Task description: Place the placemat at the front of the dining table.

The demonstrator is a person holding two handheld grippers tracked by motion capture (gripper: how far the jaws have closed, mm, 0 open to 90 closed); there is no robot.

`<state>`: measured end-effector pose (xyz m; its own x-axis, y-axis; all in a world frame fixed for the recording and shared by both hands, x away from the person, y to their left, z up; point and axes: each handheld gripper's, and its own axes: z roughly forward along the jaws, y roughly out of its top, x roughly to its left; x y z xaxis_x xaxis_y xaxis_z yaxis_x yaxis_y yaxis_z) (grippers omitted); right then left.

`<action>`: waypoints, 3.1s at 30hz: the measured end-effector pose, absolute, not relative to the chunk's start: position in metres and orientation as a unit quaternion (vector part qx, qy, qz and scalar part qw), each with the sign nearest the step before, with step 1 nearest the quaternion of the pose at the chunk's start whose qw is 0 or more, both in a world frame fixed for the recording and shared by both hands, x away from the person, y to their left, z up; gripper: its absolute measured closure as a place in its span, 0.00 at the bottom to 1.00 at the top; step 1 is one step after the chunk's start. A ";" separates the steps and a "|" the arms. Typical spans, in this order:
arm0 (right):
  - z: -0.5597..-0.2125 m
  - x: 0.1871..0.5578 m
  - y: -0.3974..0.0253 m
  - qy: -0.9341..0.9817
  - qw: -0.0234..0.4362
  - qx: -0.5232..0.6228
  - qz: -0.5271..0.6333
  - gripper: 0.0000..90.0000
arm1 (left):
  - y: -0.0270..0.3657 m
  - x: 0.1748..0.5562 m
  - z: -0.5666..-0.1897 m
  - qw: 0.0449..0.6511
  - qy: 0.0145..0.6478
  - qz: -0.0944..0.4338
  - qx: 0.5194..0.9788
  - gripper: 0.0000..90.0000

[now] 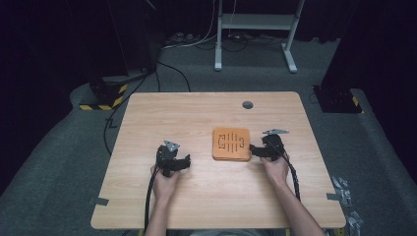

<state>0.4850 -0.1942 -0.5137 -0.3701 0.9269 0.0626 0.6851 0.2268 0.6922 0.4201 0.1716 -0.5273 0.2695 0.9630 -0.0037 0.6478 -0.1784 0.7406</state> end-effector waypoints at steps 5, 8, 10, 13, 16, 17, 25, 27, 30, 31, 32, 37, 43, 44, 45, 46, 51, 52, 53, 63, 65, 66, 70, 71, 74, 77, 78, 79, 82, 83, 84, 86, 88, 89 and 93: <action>-0.514 0.485 -0.192 0.761 0.182 0.529 0.327 0.26 | 0.172 0.420 -0.527 0.324 0.553 0.243 0.728 0.23; -0.514 0.484 -0.190 0.762 0.180 0.529 0.328 0.26 | 0.172 0.420 -0.527 0.324 0.553 0.243 0.728 0.23; -0.514 0.484 -0.188 0.763 0.177 0.527 0.328 0.26 | 0.172 0.420 -0.527 0.324 0.553 0.243 0.728 0.23; -0.514 0.483 -0.186 0.765 0.178 0.525 0.329 0.26 | 0.172 0.420 -0.527 0.324 0.553 0.243 0.728 0.23; -0.515 0.483 -0.183 0.766 0.179 0.522 0.330 0.26 | 0.172 0.420 -0.527 0.324 0.553 0.243 0.728 0.23; -0.514 0.482 -0.182 0.766 0.174 0.524 0.329 0.26 | 0.172 0.420 -0.527 0.324 0.553 0.243 0.728 0.23; -0.515 0.482 -0.177 0.769 0.174 0.517 0.333 0.26 | 0.172 0.420 -0.527 0.324 0.553 0.243 0.728 0.23; -0.515 0.481 -0.175 0.770 0.172 0.517 0.333 0.26 | 0.172 0.420 -0.527 0.324 0.553 0.243 0.728 0.23; -0.515 0.480 -0.172 0.773 0.170 0.513 0.333 0.26 | 0.172 0.420 -0.527 0.322 0.558 0.245 0.725 0.23; -0.515 0.480 -0.171 0.774 0.175 0.510 0.331 0.26 | 0.172 0.420 -0.527 0.321 0.559 0.246 0.724 0.23; -0.514 0.479 -0.170 0.776 0.174 0.509 0.330 0.26 | 0.172 0.420 -0.527 0.321 0.559 0.246 0.724 0.23; -0.513 0.478 -0.172 0.774 0.175 0.505 0.339 0.26 | 0.172 0.421 -0.527 0.321 0.559 0.246 0.724 0.23; -0.517 0.480 -0.177 0.768 0.170 0.514 0.342 0.26 | 0.171 0.425 -0.524 0.312 0.563 0.235 0.729 0.24; -0.518 0.480 -0.177 0.766 0.171 0.513 0.348 0.26 | 0.171 0.426 -0.523 0.316 0.567 0.228 0.726 0.26; -0.519 0.479 -0.178 0.764 0.171 0.513 0.352 0.25 | 0.172 0.427 -0.522 0.324 0.568 0.220 0.724 0.26; -0.521 0.479 -0.179 0.763 0.173 0.510 0.357 0.25 | 0.172 0.428 -0.522 0.331 0.572 0.213 0.720 0.27; -0.523 0.478 -0.181 0.760 0.176 0.507 0.366 0.25 | 0.162 0.434 -0.517 0.354 0.559 0.200 0.722 0.28; -0.523 0.478 -0.181 0.760 0.175 0.507 0.366 0.25 | 0.159 0.436 -0.516 0.355 0.553 0.202 0.726 0.28; -0.523 0.478 -0.181 0.760 0.175 0.508 0.366 0.25 | 0.156 0.437 -0.515 0.359 0.551 0.201 0.726 0.28; -0.523 0.477 -0.181 0.760 0.178 0.506 0.367 0.26 | 0.128 0.452 -0.498 0.378 0.528 0.199 0.734 0.27; -0.523 0.476 -0.180 0.758 0.179 0.508 0.367 0.27 | 0.123 0.456 -0.496 0.376 0.527 0.198 0.736 0.28; -0.523 0.476 -0.180 0.759 0.180 0.507 0.367 0.27 | 0.121 0.457 -0.497 0.375 0.527 0.198 0.736 0.28; -0.523 0.476 -0.180 0.759 0.179 0.507 0.367 0.27 | 0.112 0.462 -0.500 0.366 0.523 0.202 0.743 0.29; -0.523 0.476 -0.180 0.759 0.179 0.507 0.367 0.28 | 0.110 0.463 -0.501 0.365 0.523 0.202 0.744 0.29; -0.523 0.476 -0.179 0.760 0.181 0.505 0.368 0.28 | 0.106 0.465 -0.505 0.360 0.522 0.206 0.745 0.30; -0.523 0.476 -0.179 0.760 0.181 0.505 0.368 0.28 | 0.103 0.467 -0.508 0.350 0.522 0.213 0.748 0.32; -0.523 0.476 -0.179 0.760 0.181 0.505 0.368 0.28 | 0.102 0.468 -0.509 0.350 0.524 0.216 0.746 0.32; -0.523 0.476 -0.179 0.760 0.181 0.505 0.368 0.28 | 0.102 0.469 -0.510 0.348 0.525 0.219 0.745 0.33; -0.523 0.476 -0.179 0.761 0.183 0.502 0.368 0.28 | 0.099 0.469 -0.513 0.339 0.527 0.233 0.744 0.34; -0.523 0.475 -0.179 0.761 0.183 0.503 0.368 0.28 | 0.099 0.469 -0.514 0.337 0.524 0.238 0.745 0.35; -0.523 0.475 -0.179 0.761 0.183 0.502 0.368 0.28 | 0.098 0.469 -0.514 0.337 0.524 0.239 0.745 0.35; -0.522 0.475 -0.179 0.761 0.180 0.504 0.367 0.28 | 0.098 0.470 -0.514 0.337 0.524 0.244 0.743 0.36; -0.522 0.475 -0.179 0.761 0.180 0.505 0.366 0.28 | 0.097 0.470 -0.514 0.338 0.525 0.246 0.741 0.37; -0.522 0.475 -0.179 0.761 0.185 0.502 0.366 0.27 | 0.097 0.470 -0.515 0.339 0.525 0.248 0.740 0.37; -0.522 0.475 -0.178 0.759 0.187 0.507 0.363 0.25 | 0.097 0.468 -0.516 0.343 0.521 0.258 0.738 0.37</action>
